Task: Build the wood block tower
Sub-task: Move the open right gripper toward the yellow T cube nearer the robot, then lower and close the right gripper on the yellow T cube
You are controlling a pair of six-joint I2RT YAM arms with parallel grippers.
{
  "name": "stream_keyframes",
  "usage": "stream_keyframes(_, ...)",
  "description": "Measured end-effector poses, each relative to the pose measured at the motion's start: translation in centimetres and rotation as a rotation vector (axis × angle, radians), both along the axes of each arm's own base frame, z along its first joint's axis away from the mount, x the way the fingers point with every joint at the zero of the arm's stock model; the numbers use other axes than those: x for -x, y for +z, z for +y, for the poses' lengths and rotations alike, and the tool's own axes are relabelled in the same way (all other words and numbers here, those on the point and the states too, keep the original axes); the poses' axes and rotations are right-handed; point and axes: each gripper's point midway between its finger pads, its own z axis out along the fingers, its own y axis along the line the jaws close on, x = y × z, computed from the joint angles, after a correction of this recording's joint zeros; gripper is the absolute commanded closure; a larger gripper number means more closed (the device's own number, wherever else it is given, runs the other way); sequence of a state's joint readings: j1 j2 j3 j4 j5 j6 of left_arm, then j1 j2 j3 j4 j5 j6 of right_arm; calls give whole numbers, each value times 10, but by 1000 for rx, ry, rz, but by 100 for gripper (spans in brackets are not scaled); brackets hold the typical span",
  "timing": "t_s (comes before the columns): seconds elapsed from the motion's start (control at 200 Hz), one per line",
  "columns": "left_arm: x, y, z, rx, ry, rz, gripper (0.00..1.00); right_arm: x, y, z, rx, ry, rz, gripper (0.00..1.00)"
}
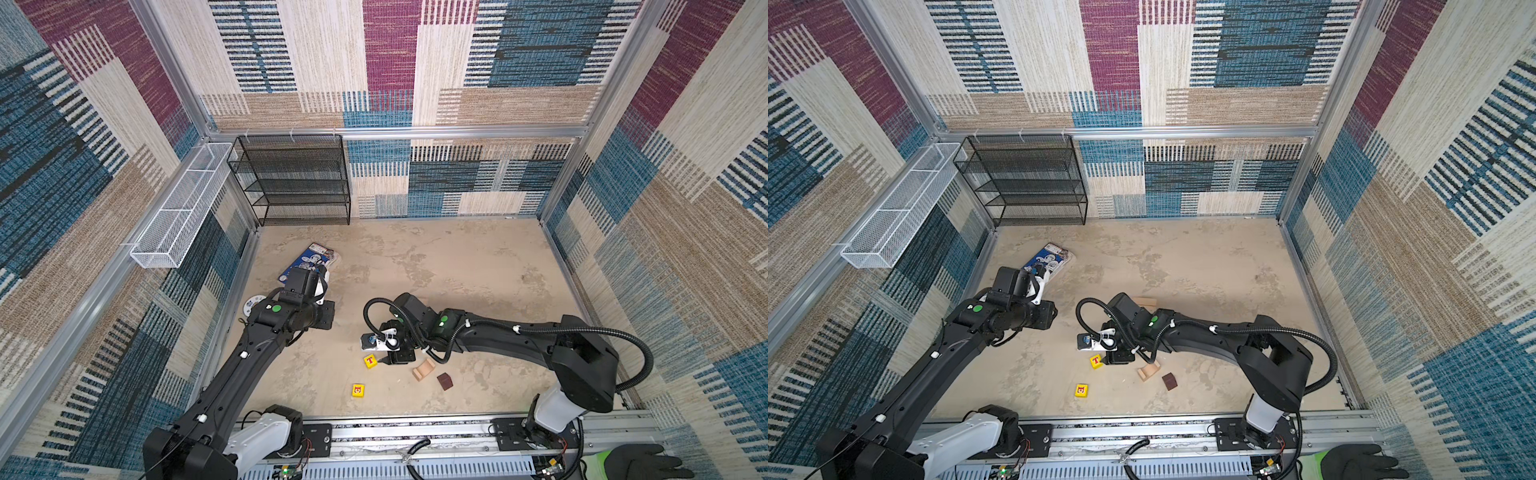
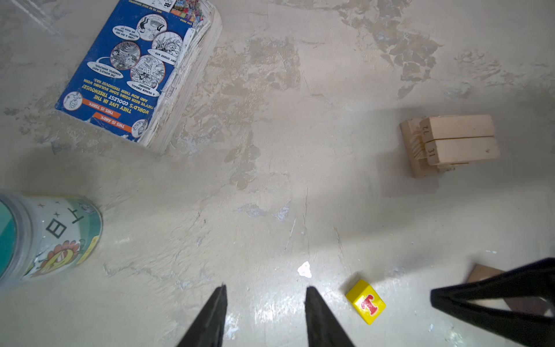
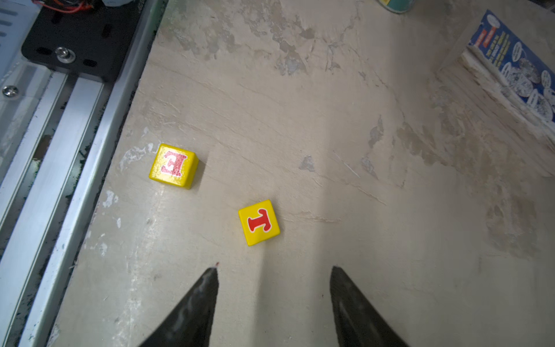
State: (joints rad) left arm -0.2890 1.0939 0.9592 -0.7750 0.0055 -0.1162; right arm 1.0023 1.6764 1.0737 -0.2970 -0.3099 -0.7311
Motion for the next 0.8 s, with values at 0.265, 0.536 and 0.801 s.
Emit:
stream_keyframes(0.265,-1,0,5,5,26,0,53,2,-18,13,14,27,41,39)
stream_keyframes(0.536,-2,0,8,5,38,0,53,2,-38,24,32,47,76,41)
stream_keyframes(0.801,-3,0,10,7,46,2,53,3,-52,29,53,58,93,46)
